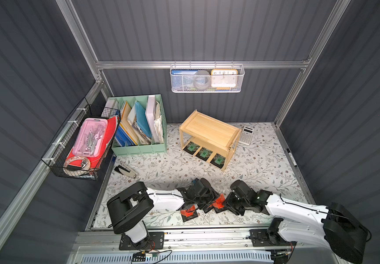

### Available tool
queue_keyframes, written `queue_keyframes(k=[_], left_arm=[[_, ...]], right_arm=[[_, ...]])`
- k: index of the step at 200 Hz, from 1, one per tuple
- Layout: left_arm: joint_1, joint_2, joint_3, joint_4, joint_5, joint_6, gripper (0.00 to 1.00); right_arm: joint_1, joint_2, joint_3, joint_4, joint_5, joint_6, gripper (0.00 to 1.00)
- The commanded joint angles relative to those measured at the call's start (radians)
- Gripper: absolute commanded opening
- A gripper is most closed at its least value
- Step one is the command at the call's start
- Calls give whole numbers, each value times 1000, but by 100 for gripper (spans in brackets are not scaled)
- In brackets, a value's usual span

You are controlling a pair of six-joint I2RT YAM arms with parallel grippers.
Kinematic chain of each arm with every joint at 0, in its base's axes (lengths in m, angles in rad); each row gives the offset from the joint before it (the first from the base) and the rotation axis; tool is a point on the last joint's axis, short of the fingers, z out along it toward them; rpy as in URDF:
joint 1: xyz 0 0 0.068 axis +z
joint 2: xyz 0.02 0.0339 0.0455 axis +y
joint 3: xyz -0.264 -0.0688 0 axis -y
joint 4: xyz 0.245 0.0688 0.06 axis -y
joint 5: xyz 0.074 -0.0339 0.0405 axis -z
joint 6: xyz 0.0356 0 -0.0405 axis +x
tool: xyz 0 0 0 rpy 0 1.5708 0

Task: Place the tea bags on the shelf by color
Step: Pick up the tea bag from the center of the board.

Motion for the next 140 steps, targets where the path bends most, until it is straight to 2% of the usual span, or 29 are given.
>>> queue_keyframes(k=[1,94,140], left_arm=[[-14,32,2,-22,-3,-20,58],[-24,59,13,79,-18,-7,34],[-25,35,12,62,-48,-3,21]], right_arm=[[5,-7,-31,-92,28,14,41],[5,-22,-43,-85,28,16,41],[5,-39,-50,-90,30,15,41]])
